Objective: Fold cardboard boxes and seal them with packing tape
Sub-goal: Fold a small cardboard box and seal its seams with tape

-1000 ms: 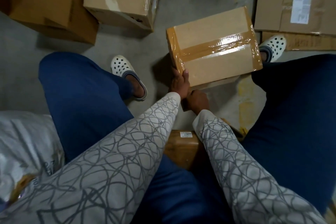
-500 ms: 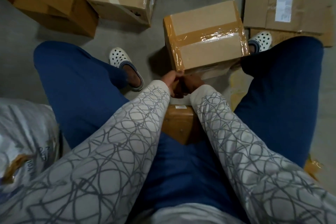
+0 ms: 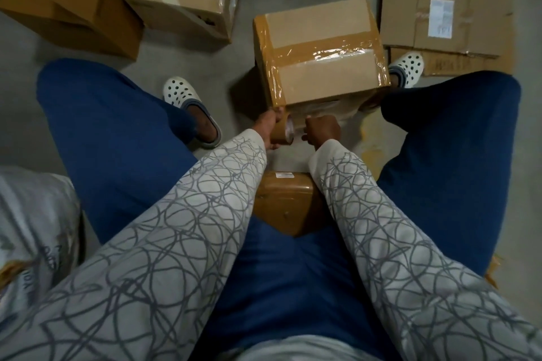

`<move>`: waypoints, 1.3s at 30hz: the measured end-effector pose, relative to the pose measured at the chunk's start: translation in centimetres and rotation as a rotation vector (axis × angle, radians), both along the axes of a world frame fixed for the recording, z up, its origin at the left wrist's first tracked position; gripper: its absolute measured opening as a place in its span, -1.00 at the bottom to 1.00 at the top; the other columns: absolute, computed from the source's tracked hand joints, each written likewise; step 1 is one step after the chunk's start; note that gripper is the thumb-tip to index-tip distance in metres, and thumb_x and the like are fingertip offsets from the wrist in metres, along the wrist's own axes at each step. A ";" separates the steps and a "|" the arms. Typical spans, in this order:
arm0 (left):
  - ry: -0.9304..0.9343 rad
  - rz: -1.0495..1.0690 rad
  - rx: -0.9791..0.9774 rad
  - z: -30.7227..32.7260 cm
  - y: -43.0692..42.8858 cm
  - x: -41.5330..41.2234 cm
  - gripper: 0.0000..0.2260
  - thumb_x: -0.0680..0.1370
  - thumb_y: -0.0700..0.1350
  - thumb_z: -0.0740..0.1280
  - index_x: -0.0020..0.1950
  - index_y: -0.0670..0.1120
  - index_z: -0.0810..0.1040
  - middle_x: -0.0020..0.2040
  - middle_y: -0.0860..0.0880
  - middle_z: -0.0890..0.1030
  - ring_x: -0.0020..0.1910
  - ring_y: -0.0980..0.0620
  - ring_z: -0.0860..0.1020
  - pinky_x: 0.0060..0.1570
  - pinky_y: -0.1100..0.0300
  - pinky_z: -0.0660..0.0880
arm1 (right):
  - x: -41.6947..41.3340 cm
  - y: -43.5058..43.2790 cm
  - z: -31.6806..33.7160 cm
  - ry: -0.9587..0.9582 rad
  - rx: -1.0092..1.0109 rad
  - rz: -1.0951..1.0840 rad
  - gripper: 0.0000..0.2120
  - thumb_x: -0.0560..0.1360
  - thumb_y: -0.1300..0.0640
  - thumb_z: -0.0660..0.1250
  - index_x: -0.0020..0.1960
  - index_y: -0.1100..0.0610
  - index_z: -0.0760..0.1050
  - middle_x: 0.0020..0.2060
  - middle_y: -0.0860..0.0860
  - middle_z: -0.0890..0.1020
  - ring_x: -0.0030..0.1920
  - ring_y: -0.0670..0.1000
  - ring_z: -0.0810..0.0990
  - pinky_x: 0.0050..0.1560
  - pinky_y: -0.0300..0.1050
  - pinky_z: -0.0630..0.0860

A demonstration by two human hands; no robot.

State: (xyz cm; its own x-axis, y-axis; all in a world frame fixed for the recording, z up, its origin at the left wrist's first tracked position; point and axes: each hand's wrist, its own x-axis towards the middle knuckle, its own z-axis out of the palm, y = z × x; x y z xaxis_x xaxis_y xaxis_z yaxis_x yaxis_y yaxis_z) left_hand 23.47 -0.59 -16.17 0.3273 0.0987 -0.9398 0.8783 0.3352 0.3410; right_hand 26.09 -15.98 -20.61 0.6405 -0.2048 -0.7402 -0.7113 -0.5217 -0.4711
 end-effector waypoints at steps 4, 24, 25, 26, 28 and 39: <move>-0.219 0.124 0.263 1.6 3.6 3.1 -0.71 0.67 0.01 0.28 0.36 -0.06 0.47 0.07 -0.05 0.57 -0.08 -0.03 0.52 -0.14 0.16 0.46 | -0.7 2.3 6.1 -0.043 0.166 -0.120 -0.76 0.59 0.08 0.28 -0.21 0.11 0.57 -0.20 0.10 0.71 -0.16 0.15 0.74 0.02 0.07 0.68; -0.169 0.092 0.551 0.0 4.8 0.9 -0.63 0.64 0.07 0.30 0.15 -0.22 0.67 0.08 -0.19 0.68 0.08 -0.18 0.63 -0.04 0.14 0.48 | 6.5 10.1 7.1 -0.609 0.060 1.153 -0.57 0.58 0.06 0.17 0.30 0.35 0.32 0.03 0.33 0.61 -0.10 0.29 0.59 -0.14 -0.03 0.35; -0.159 0.090 0.558 -0.1 4.9 1.0 -0.62 0.64 0.08 0.29 0.17 -0.22 0.66 0.11 -0.20 0.68 0.11 -0.19 0.62 0.01 0.13 0.49 | 6.5 10.2 6.8 -0.605 0.031 1.186 -0.57 0.59 0.07 0.19 0.32 0.35 0.31 0.05 0.33 0.60 -0.09 0.30 0.59 -0.14 -0.01 0.37; -0.148 0.081 0.568 -0.1 5.0 1.0 -0.61 0.65 0.09 0.27 0.18 -0.21 0.65 0.13 -0.20 0.67 0.13 -0.20 0.62 0.03 0.12 0.48 | 6.3 10.3 6.5 -0.601 0.008 1.203 -0.59 0.60 0.10 0.22 0.34 0.34 0.30 0.07 0.34 0.59 -0.07 0.31 0.59 -0.14 0.01 0.41; -0.123 0.070 0.580 0.3 5.0 1.0 -0.59 0.65 0.12 0.25 0.22 -0.19 0.64 0.16 -0.20 0.66 0.16 -0.21 0.60 0.05 0.12 0.45 | 6.0 10.3 6.0 -0.610 -0.006 1.207 -0.58 0.60 0.16 0.27 0.37 0.33 0.28 0.11 0.34 0.57 -0.05 0.35 0.60 -0.10 0.10 0.51; -0.141 0.344 0.451 0.8 4.3 0.1 -0.70 0.59 -0.04 0.36 0.33 -0.01 0.58 0.24 -0.08 0.63 0.21 -0.12 0.57 0.28 -0.02 0.51 | 6.4 11.1 7.6 -0.506 -0.146 1.228 -0.59 0.61 0.15 0.30 0.39 0.25 0.30 0.12 0.32 0.60 0.01 0.34 0.61 -0.04 0.10 0.52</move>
State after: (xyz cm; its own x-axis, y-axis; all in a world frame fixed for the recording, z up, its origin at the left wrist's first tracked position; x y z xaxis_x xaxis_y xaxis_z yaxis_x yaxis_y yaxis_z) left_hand 23.55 3.75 -15.40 0.3241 0.6016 -0.7301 0.6804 0.3880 0.6217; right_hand 32.50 -4.85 -13.03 0.6611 0.6418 -0.3886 0.4876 -0.7612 -0.4276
